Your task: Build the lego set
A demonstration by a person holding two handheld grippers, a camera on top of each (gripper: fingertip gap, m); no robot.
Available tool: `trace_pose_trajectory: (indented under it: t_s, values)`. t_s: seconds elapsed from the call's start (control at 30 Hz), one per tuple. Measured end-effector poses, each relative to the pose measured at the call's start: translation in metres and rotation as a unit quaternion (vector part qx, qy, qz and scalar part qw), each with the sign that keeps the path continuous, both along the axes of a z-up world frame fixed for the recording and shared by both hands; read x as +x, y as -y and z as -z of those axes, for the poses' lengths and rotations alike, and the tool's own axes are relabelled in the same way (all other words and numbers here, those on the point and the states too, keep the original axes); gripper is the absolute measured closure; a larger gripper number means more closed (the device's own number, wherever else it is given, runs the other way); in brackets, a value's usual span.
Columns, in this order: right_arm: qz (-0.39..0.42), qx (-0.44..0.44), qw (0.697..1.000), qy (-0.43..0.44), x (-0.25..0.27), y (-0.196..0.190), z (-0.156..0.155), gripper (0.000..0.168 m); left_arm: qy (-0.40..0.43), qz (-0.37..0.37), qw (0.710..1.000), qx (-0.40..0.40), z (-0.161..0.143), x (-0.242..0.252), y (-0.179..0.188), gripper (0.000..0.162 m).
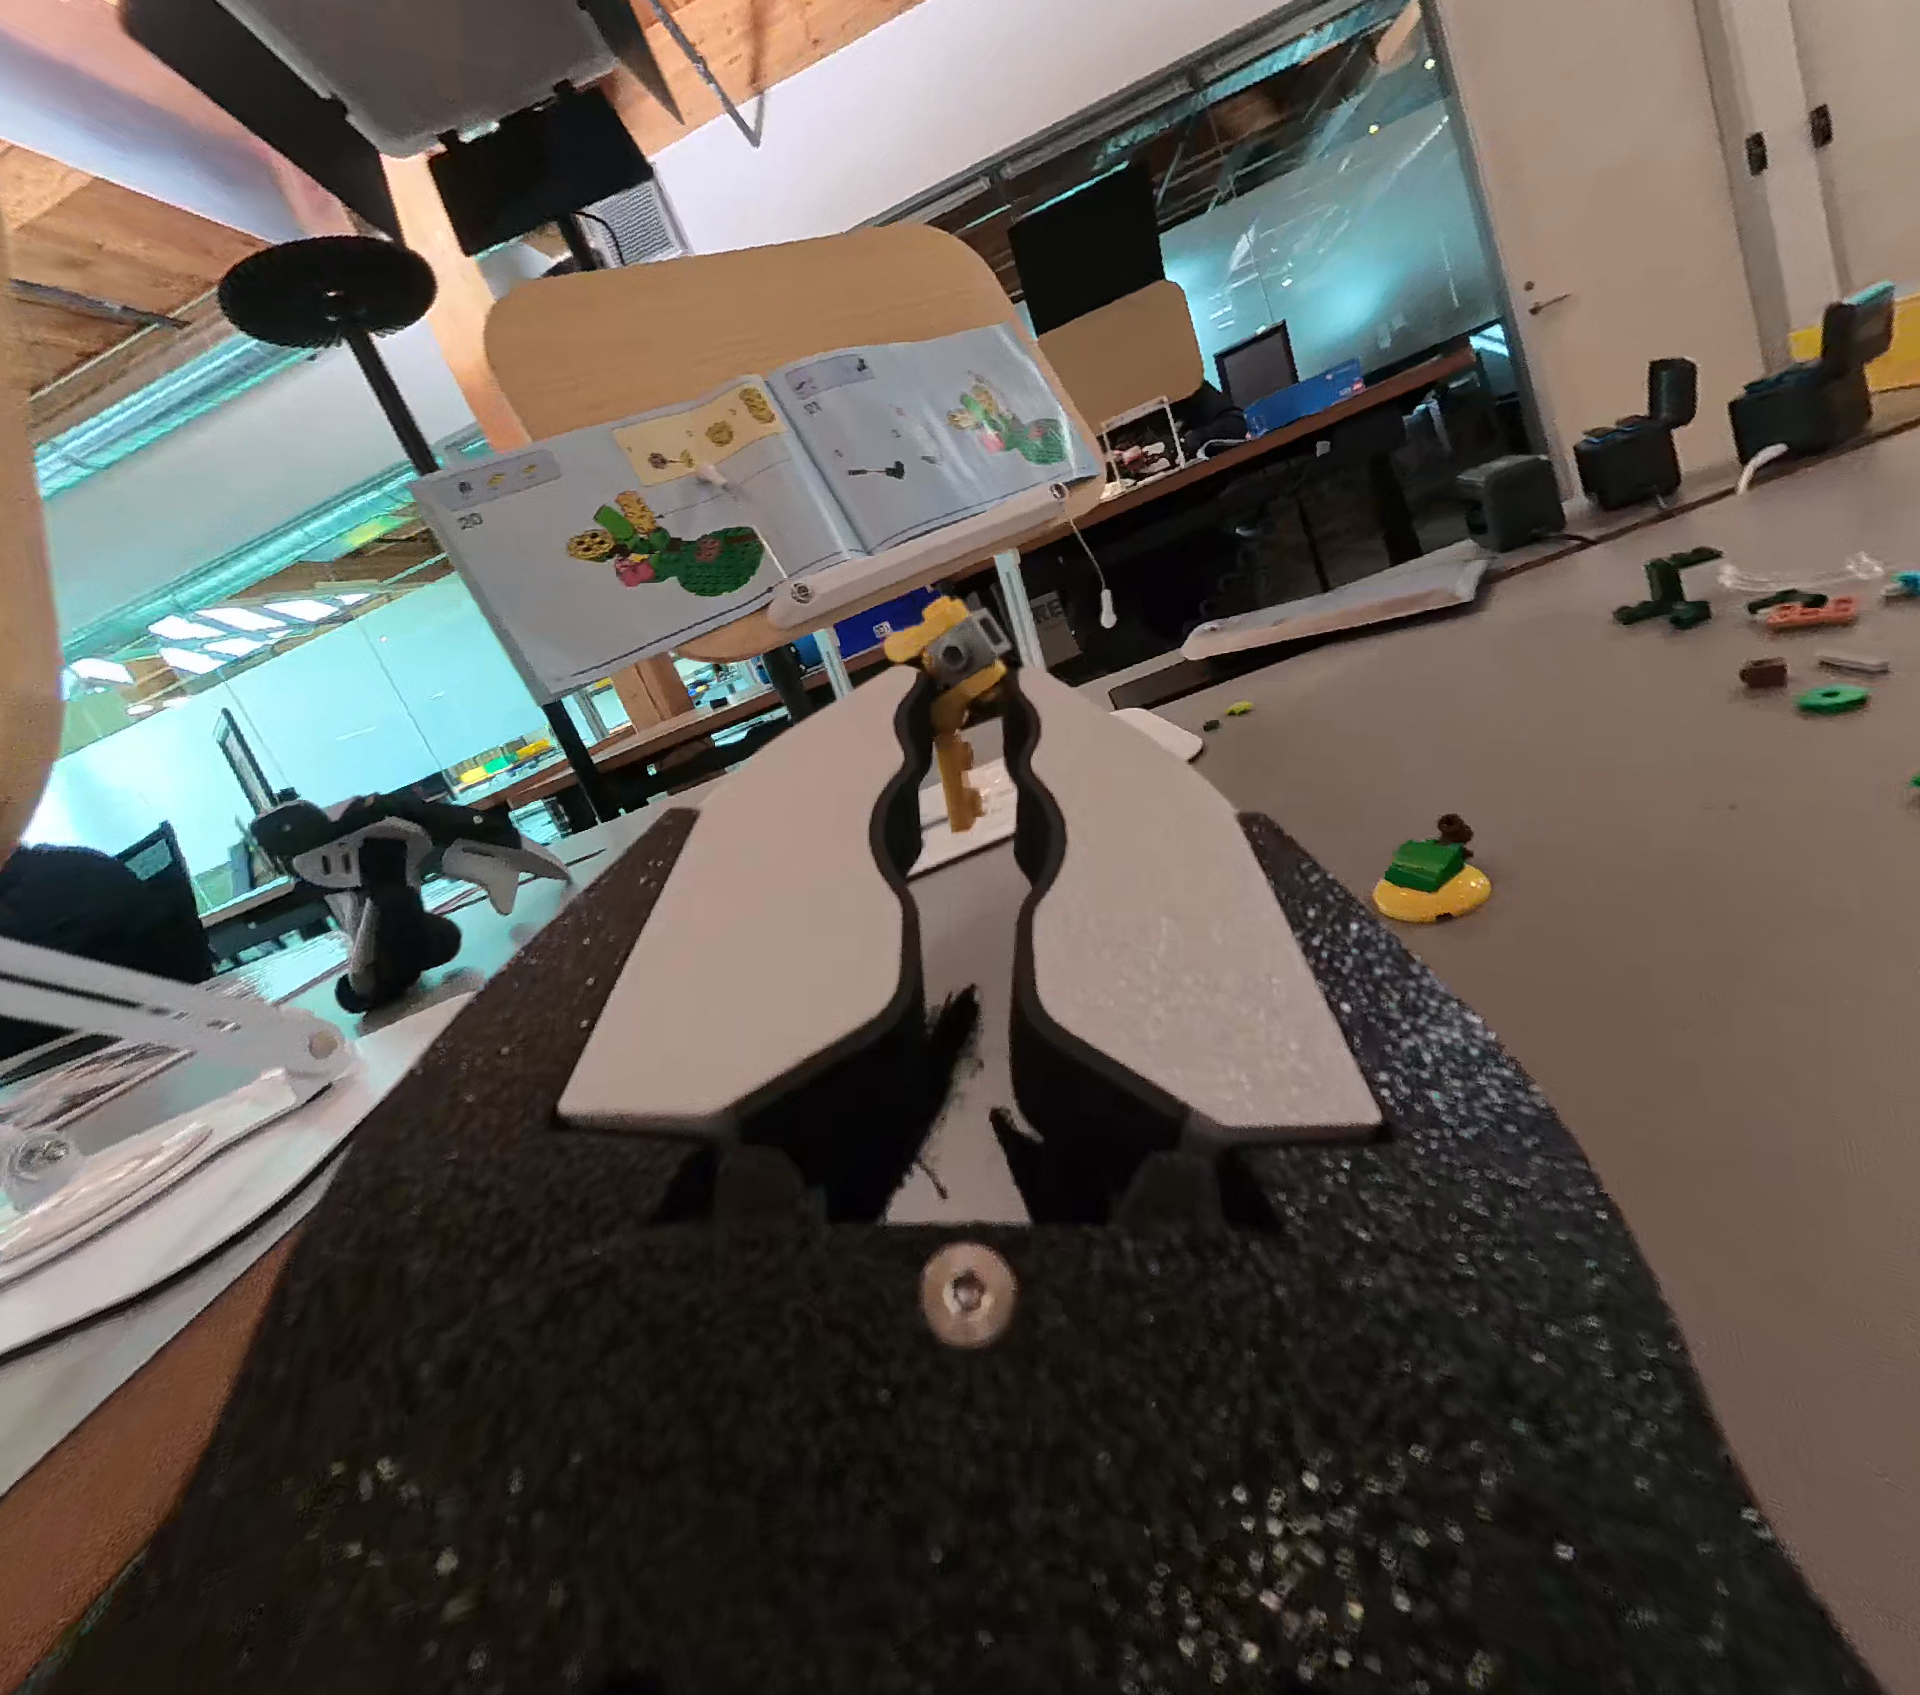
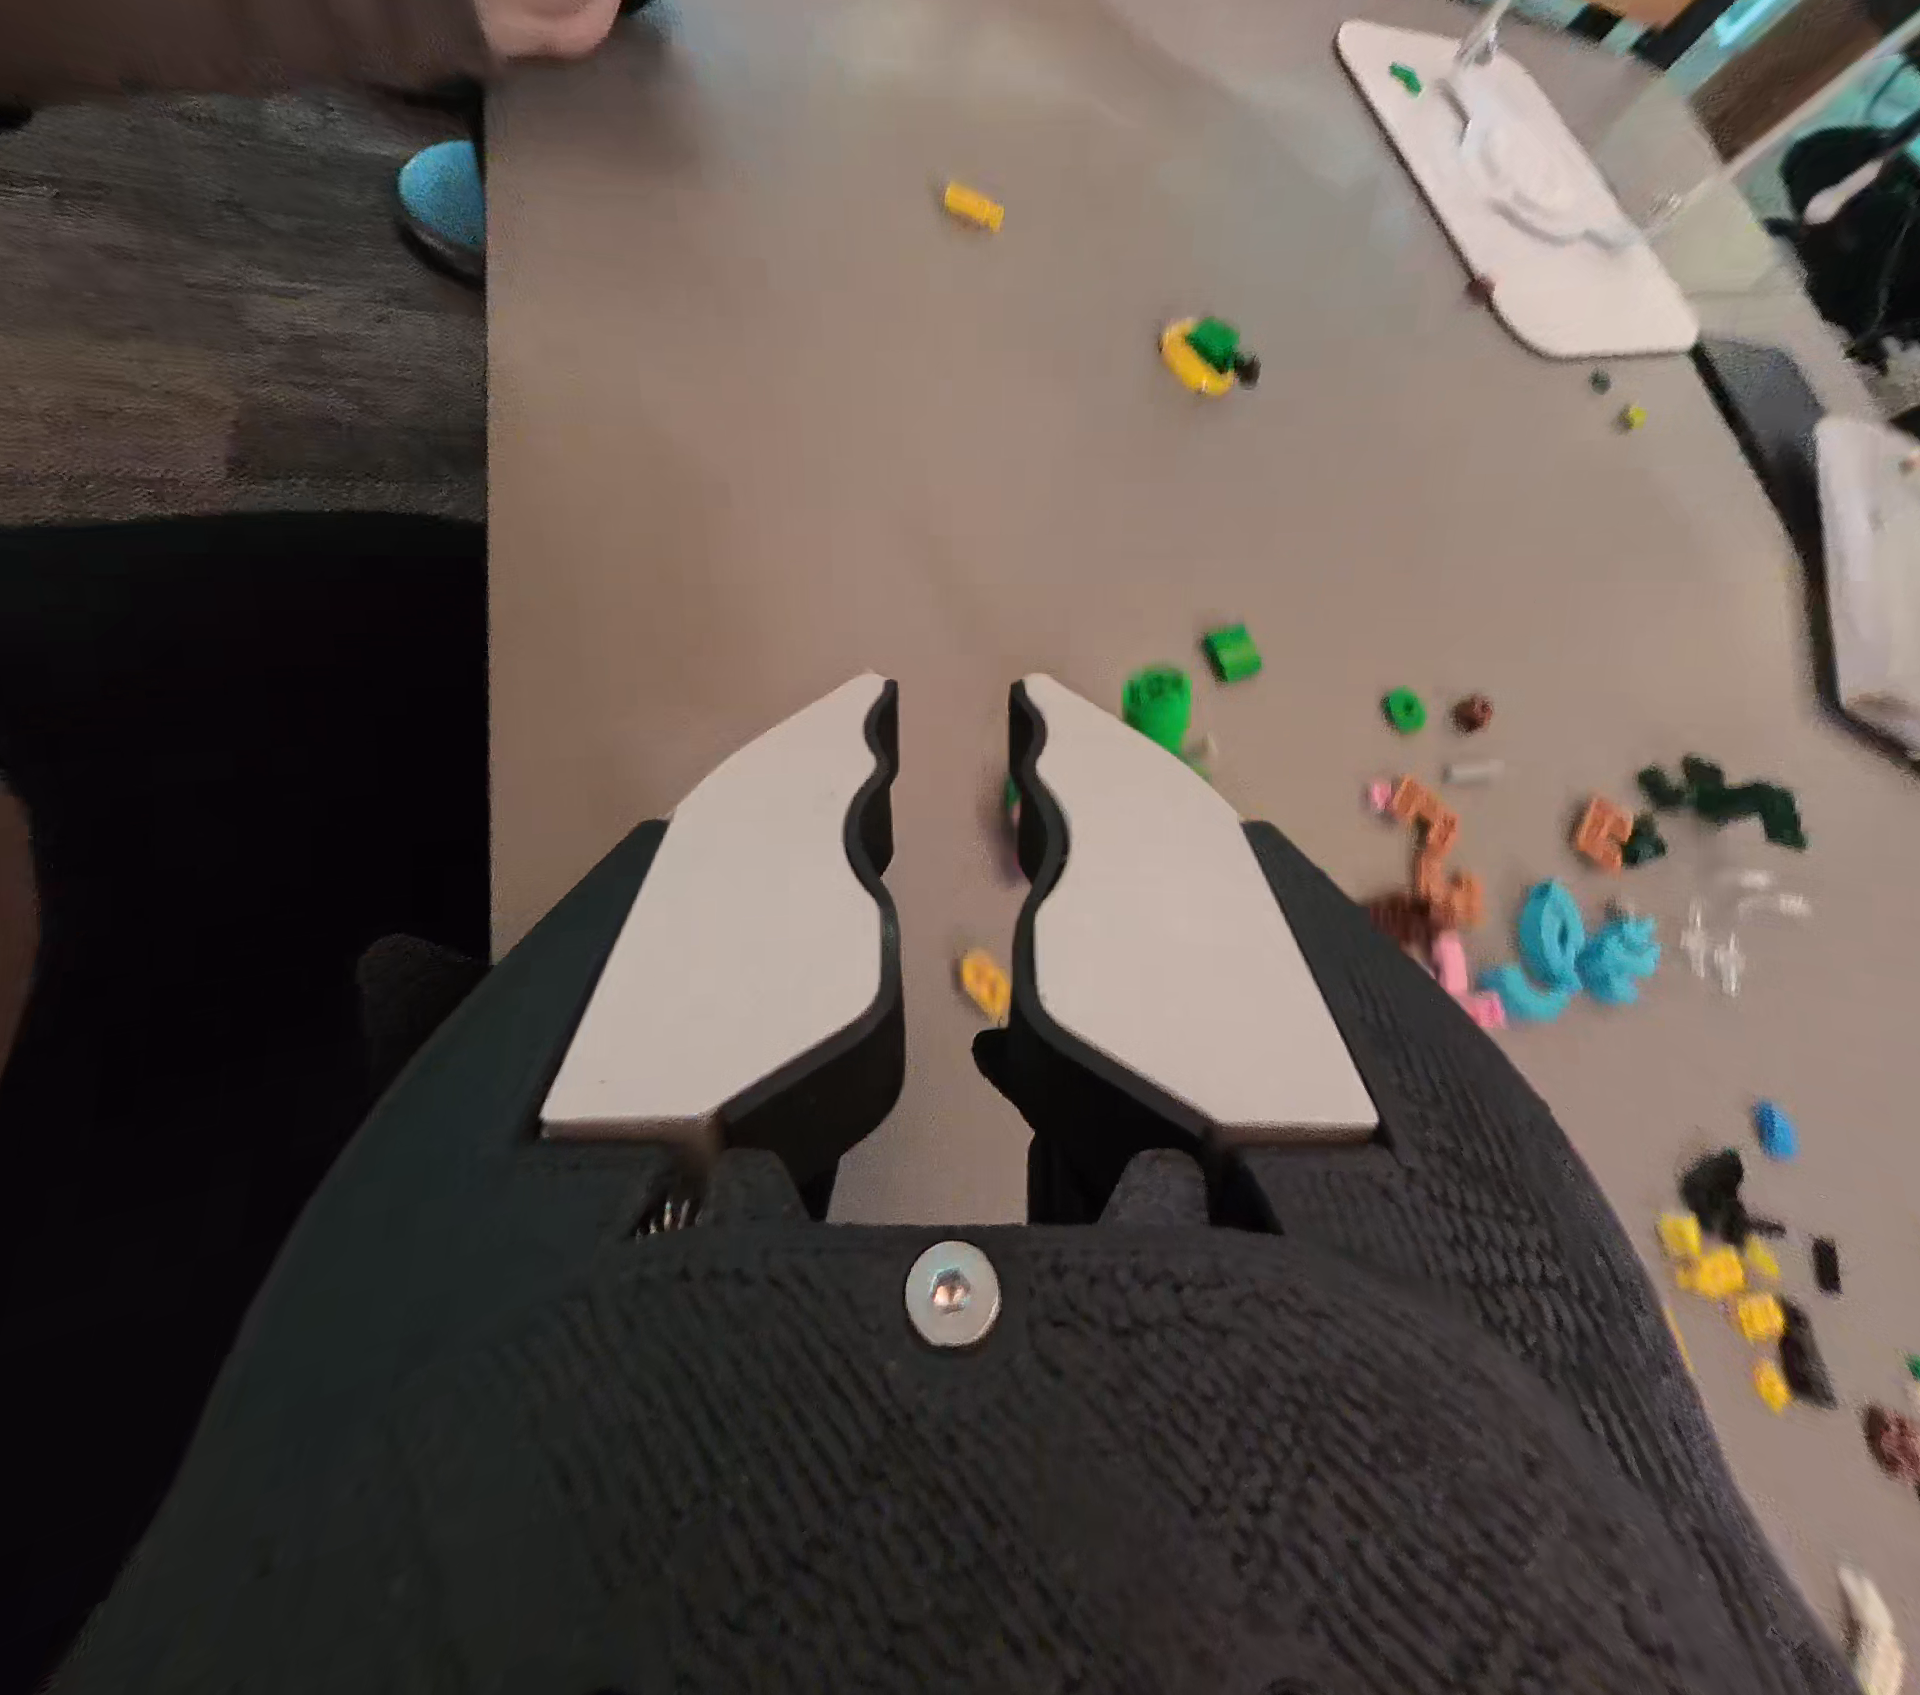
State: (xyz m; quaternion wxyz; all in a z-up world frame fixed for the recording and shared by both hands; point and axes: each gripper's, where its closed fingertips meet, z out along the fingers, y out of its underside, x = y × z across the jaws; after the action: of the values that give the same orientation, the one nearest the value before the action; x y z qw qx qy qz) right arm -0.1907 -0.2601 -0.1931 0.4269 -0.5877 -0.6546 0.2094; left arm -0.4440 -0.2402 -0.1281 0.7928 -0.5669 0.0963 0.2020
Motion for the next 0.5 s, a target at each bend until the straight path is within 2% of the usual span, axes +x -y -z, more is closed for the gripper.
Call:
trace_pose_trajectory:
  t_s: [0.2,0.3,0.5]
  values:
    - [-0.047,0.017,0.999,0.020,-0.104,0.019,-0.003,0.148,0.024,0.012,0.999,0.022,-0.005,-0.005,0.015,0.150]
    - [-0.121,0.025,0.989,0.077,-0.138,0.016,0.008,0.145,0.027,0.011,0.999,0.027,-0.005,-0.009,0.021,0.150]
    - [-0.272,0.069,0.939,0.200,-0.173,-0.004,0.027,0.142,0.000,-0.006,1.000,0.028,-0.007,-0.018,0.023,0.150]
